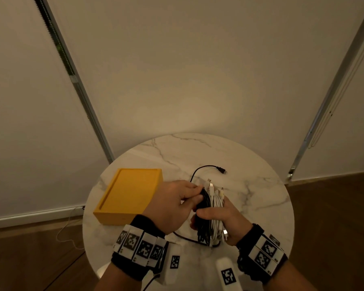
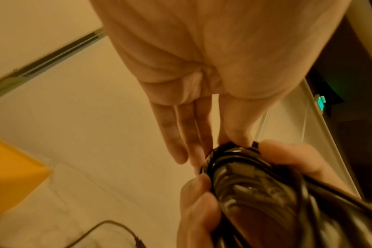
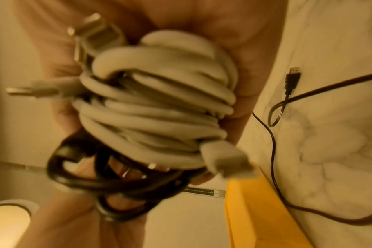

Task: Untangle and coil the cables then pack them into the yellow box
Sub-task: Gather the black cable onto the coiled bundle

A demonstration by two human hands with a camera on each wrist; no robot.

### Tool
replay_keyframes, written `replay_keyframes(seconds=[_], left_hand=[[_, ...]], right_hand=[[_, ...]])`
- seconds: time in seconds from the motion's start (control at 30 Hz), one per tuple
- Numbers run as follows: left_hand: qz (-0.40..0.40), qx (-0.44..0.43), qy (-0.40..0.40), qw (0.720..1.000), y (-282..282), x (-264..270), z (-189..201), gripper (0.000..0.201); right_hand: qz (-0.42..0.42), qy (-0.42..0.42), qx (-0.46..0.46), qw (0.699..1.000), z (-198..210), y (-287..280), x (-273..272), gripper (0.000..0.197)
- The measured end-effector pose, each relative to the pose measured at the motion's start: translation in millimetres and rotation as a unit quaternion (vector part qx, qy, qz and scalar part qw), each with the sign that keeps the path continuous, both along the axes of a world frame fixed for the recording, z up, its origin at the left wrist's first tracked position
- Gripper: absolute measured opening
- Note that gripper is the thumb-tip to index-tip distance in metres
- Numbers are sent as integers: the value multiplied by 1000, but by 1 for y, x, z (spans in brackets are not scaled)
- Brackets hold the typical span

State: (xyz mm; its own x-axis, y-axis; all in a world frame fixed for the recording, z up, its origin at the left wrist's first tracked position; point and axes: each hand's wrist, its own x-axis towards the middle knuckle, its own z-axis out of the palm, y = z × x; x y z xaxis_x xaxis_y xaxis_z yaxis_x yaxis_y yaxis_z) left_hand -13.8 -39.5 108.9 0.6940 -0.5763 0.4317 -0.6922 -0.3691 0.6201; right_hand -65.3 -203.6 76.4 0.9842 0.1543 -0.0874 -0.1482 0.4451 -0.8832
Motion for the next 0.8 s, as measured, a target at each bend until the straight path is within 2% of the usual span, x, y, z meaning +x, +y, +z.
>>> replay_keyframes(seconds=[0.17,0.23,0.3,0.4,0.47,0.53,0.6,0.63,0.7,0.8], left_hand=[[-34,52,152,986,-11,-6,-15,54],[1,56,181,982,-14,-7,-29,51],[48,79,195,976,-13,-5,-41,43],[102,132,214,963,-11,4,-60,32],[122,156,218,956,-15,10,-71,27],[141,187,209,950,-27,15,-74,23],[169,205,193,945,-42,20,-72,31],[192,201,180,943,-49,22,-70,32],[242,171,169,940,-63,33,-67,33],[290,172,228,913,-79,56,-67,53]], right_hand=[[-65,26,-4,998,-9,-18,7,46],[-107,42,7,993,-14,-28,9,41],[-148,66,38,986,-21,-41,10,38],[-199,84,92,972,-26,-61,10,17],[-214,95,115,965,-29,-70,10,23],[-219,104,117,963,-32,-74,10,38],[-220,116,110,962,-36,-76,12,48],[-222,122,109,961,-37,-76,13,45],[-225,128,118,959,-39,-78,14,25],[-222,130,136,957,-38,-80,12,6]])
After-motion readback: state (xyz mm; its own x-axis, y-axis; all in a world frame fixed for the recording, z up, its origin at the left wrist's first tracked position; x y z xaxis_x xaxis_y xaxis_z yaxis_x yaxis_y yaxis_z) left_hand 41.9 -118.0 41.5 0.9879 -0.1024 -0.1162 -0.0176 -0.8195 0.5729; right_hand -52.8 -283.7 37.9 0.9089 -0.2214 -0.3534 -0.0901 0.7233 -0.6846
